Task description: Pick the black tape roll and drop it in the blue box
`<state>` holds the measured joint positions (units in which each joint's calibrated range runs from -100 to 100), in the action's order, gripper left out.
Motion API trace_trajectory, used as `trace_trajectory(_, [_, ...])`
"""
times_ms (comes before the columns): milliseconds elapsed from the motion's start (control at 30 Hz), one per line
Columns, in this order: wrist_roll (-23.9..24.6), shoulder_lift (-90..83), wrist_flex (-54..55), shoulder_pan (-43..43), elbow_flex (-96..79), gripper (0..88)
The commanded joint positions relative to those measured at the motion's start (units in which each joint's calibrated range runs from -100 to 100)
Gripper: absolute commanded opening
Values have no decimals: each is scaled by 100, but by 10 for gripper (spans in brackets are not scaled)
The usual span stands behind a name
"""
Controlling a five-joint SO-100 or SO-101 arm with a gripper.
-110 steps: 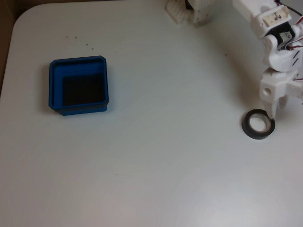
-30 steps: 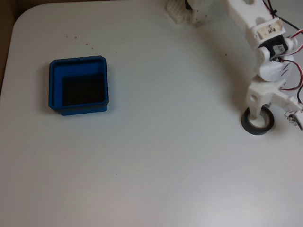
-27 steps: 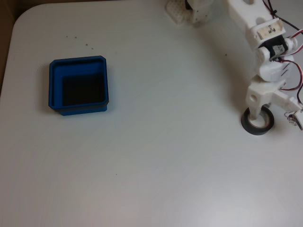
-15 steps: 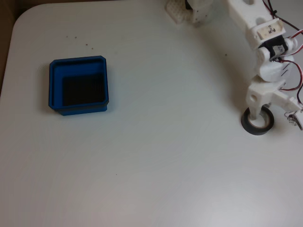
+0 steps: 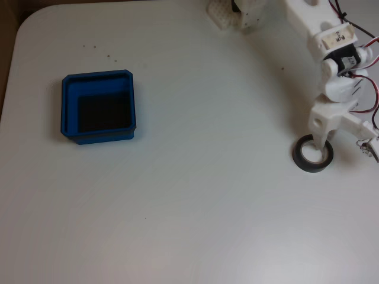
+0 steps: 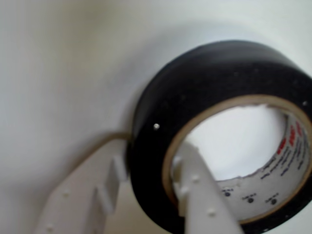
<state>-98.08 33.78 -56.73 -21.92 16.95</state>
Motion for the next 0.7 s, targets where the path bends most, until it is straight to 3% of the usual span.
trace_trajectory(0, [18, -126, 87, 47, 282, 15])
trace_trajectory(367, [-17, -193, 46, 67, 282, 15])
trace_trajectory(667, [27, -1857, -366, 67, 246, 16])
